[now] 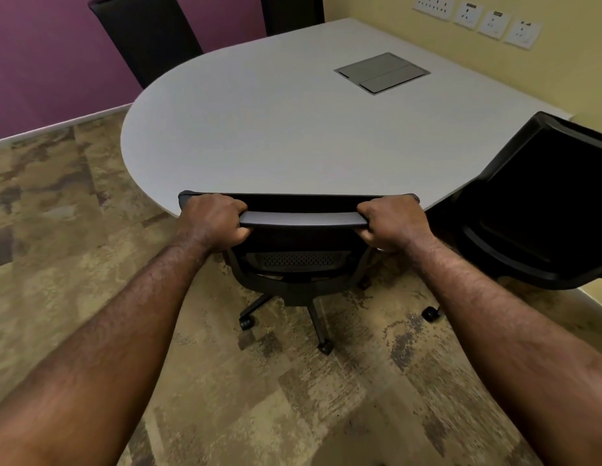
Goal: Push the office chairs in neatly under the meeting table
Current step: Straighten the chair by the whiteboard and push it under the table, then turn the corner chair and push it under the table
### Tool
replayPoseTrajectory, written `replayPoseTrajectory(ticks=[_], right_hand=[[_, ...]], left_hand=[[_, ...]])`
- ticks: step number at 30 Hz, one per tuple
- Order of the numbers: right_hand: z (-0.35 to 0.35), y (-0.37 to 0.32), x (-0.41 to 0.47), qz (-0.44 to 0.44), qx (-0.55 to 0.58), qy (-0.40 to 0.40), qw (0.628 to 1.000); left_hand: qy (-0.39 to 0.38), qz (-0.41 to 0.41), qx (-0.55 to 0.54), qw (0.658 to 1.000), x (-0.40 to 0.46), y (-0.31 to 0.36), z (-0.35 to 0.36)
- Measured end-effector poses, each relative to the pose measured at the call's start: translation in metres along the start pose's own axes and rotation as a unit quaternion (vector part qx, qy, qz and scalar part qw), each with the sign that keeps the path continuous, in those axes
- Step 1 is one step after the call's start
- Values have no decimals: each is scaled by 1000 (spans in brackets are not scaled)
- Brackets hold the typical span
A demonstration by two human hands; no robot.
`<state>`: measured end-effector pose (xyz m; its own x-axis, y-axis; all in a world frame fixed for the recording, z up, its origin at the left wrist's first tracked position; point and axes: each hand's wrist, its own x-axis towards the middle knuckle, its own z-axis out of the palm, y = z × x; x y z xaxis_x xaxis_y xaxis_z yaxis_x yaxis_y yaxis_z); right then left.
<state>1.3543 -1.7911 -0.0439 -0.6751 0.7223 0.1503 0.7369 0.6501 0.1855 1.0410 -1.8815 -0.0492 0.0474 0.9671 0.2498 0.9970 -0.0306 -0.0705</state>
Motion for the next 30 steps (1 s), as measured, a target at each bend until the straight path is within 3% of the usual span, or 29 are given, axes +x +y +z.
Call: replayPoseTrajectory(ticks=[16, 23, 30], right_hand=[[4, 12, 4, -11, 7, 16, 1000], [-1, 3, -14, 4, 59, 1, 998], [-18, -1, -50, 25, 91, 93, 991]], left_hand=[[3, 3, 7, 1000, 4, 6, 0], [-47, -12, -21, 999, -8, 9, -5], [44, 58, -107, 992, -14, 13, -24]])
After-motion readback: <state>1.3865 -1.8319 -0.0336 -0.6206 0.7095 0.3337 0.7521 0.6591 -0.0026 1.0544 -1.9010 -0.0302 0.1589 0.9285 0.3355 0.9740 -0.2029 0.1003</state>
